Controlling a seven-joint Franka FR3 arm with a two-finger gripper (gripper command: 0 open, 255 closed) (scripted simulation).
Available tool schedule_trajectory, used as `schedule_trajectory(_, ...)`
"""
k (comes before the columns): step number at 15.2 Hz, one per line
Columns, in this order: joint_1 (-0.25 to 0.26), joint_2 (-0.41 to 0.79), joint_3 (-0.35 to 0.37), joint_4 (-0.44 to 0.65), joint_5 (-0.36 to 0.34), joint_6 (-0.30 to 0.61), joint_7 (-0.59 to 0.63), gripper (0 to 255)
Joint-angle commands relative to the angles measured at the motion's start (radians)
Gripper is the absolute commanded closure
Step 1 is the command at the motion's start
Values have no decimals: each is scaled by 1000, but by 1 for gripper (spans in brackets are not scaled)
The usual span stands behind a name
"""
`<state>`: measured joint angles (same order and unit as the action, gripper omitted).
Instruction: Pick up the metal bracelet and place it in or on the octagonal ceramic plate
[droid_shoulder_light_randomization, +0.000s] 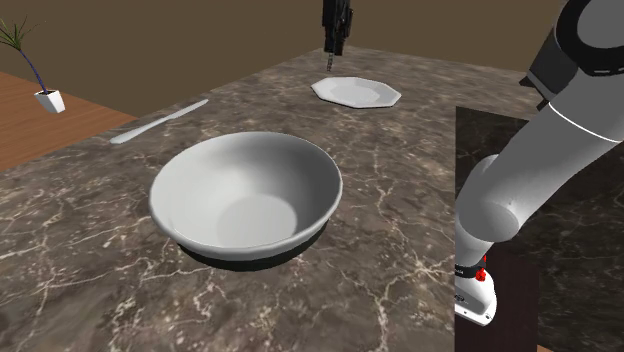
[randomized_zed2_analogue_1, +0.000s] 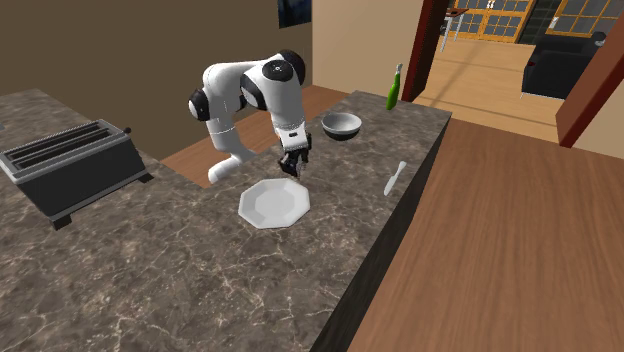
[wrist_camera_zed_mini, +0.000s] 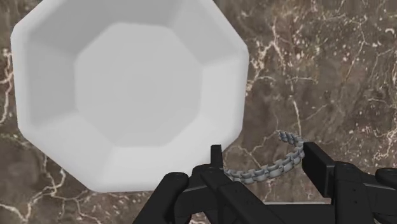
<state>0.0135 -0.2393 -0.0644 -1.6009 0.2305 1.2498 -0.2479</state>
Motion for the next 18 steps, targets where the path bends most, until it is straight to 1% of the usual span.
schedule_trajectory(1, -20, -11, -35, 0, -15, -24, -55, 255)
schedule_trajectory(6, -70, -9, -125, 21, -56, -70, -196, 255)
schedule_trajectory(14, -72, -62, -117, -147, -69, 44, -210, 255)
schedule_trajectory(15, -72, -56, -117, -128, -68, 31, -207, 255)
schedule_trajectory(16, -72, -56, -117, -128, -68, 31, -207, 0)
schedule_trajectory(17, -43, -77, -61, -159, -206, 110, -286, 0)
schedule_trajectory(18, -19, -107, -7, -216, -342, 205, -355, 0)
